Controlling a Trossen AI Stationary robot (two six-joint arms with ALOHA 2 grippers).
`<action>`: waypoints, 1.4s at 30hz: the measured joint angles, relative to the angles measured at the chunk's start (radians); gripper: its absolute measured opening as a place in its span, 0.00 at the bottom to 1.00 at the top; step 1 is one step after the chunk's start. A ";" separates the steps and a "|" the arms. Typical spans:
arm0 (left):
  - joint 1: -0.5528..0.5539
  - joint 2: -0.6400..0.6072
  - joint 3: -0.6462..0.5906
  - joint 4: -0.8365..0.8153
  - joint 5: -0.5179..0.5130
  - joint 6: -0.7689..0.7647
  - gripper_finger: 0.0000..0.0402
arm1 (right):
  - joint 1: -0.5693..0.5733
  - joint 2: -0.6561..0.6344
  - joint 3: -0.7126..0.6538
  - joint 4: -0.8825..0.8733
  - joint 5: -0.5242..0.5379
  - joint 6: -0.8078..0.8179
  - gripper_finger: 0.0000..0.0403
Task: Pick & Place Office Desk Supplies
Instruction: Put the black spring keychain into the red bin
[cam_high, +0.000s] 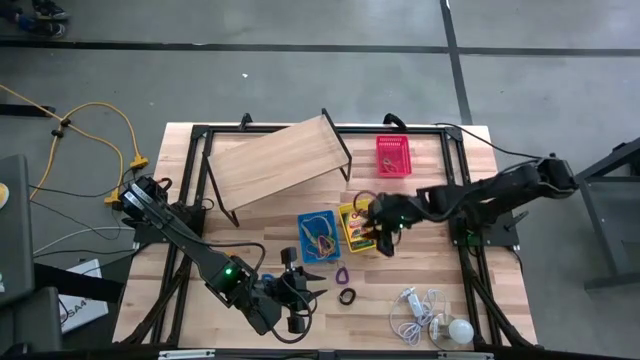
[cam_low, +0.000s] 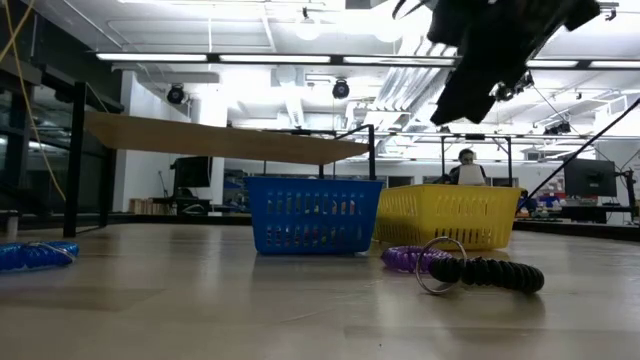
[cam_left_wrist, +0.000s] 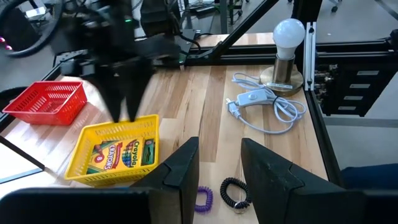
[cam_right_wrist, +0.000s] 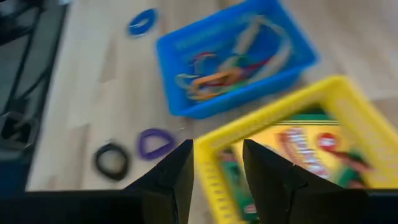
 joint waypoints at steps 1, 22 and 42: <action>0.000 0.000 0.000 0.000 0.000 0.000 0.28 | 0.026 0.000 0.000 0.006 0.000 0.000 0.31; 0.000 0.000 0.000 0.000 0.000 0.000 0.28 | 0.384 0.039 0.000 0.080 0.067 0.004 0.31; 0.000 0.000 0.000 0.000 0.000 0.000 0.28 | 0.405 0.477 0.000 0.525 0.025 -0.219 0.31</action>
